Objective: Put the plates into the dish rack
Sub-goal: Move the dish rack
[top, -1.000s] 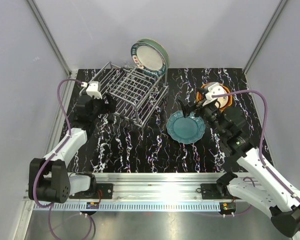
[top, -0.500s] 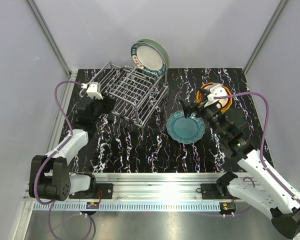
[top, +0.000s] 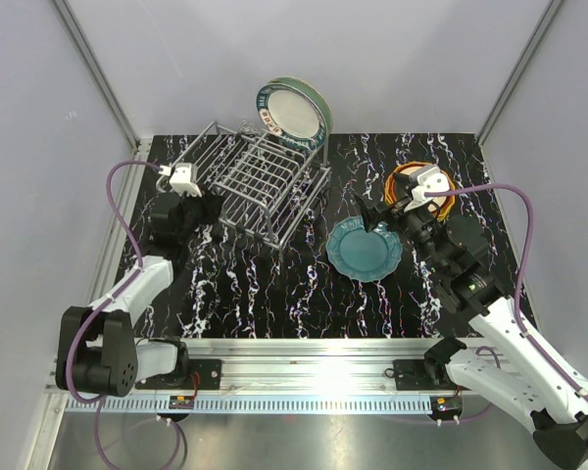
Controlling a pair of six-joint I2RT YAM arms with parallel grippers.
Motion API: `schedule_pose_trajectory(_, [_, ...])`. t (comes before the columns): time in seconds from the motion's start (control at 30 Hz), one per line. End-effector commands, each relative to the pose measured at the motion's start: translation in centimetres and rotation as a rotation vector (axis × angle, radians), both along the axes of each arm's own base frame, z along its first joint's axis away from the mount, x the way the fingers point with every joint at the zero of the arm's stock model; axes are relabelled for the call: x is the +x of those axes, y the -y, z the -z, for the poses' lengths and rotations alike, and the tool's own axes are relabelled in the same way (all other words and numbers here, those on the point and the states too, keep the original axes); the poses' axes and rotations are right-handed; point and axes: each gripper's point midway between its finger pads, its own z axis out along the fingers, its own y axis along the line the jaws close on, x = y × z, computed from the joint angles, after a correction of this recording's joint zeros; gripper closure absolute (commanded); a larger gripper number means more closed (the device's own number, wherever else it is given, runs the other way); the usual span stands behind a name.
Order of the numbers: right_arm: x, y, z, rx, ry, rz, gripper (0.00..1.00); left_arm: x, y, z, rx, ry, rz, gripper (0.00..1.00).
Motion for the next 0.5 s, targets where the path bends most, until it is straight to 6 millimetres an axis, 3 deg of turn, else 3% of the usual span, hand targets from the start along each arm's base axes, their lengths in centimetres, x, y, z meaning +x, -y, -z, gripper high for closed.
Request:
schedule_pose_trajectory(0.0, [-0.2, 0.5, -1.1, 0.024, 0.029, 0.019, 0.04, -0.8, 0.8, -1.5, -0.034, 0.055, 0.019, 0.86])
schedule_pose_trajectory(0.2, [-0.2, 0.4, -1.1, 0.028, 0.026, 0.012, 0.04, -2.0, 0.8, -1.5, -0.016, 0.055, 0.006, 0.92])
schedule_pose_trajectory(0.47, [-0.3, 0.3, -0.9, 0.027, 0.021, 0.006, 0.04, -2.8, 1.3, -2.1, 0.008, 0.057, 0.015, 0.93])
